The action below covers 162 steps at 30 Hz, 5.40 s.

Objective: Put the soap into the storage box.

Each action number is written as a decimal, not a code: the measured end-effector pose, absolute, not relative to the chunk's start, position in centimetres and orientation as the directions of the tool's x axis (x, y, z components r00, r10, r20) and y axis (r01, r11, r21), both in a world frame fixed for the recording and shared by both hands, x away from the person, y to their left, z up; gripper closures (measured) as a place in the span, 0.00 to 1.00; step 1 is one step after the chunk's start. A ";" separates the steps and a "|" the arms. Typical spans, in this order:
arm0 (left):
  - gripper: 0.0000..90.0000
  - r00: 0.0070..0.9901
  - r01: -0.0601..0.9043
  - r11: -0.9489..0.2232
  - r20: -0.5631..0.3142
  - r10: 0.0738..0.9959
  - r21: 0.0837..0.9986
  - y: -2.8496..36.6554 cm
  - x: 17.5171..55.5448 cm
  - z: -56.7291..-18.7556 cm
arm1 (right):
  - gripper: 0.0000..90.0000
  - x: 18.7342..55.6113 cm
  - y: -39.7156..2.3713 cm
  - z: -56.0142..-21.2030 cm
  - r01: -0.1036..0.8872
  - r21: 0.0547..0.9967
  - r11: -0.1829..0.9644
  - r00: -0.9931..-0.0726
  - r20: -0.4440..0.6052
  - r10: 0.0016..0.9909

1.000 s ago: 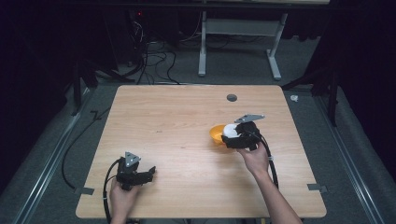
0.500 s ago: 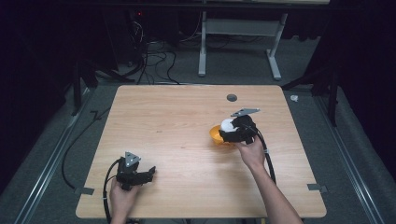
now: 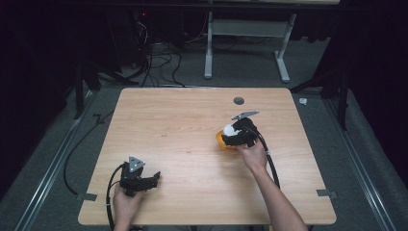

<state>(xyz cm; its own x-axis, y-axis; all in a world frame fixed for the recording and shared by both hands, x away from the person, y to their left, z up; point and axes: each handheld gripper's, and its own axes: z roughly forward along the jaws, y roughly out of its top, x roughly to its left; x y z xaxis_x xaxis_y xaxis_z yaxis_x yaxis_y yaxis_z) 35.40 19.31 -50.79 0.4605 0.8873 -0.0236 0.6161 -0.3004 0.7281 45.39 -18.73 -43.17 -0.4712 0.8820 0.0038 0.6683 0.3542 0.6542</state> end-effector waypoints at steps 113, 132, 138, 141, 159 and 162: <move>0.18 0.460 0.616 -0.302 -0.022 0.887 0.728 19.3 35.4 -50.8 | 0.34 40.8 -24.2 -39.2 0.578 0.791 0.201 -0.431 0.087 0.898; 0.17 0.464 0.613 -0.304 -0.020 0.886 0.729 19.3 35.4 -50.8 | 0.35 38.2 -25.8 -38.0 0.536 0.826 0.175 -0.434 0.092 0.896; 0.17 0.464 0.614 -0.306 -0.019 0.886 0.728 19.3 35.4 -50.8 | 0.34 37.5 -26.6 -37.7 0.531 0.832 0.163 -0.431 0.099 0.897; 0.17 0.462 0.615 -0.304 -0.021 0.886 0.728 19.3 35.4 -50.8 | 0.35 37.1 -26.9 -37.6 0.527 0.835 0.160 -0.429 0.098 0.898; 0.17 0.463 0.615 -0.303 -0.021 0.886 0.728 19.3 35.4 -50.8 | 0.35 35.0 -28.5 -38.5 0.529 0.839 0.129 -0.401 0.114 0.909; 0.17 0.463 0.615 -0.303 -0.021 0.886 0.728 19.3 35.4 -50.8 | 0.35 34.6 -28.8 -38.6 0.528 0.840 0.126 -0.399 0.114 0.910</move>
<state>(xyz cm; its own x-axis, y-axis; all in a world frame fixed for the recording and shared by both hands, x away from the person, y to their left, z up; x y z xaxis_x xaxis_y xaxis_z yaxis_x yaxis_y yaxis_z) 35.37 19.26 -50.81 0.4626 0.8863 -0.0212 0.6147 -0.3034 0.7281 34.62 -28.75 -38.63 -0.3989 0.9098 0.1144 0.5282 0.1260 0.8397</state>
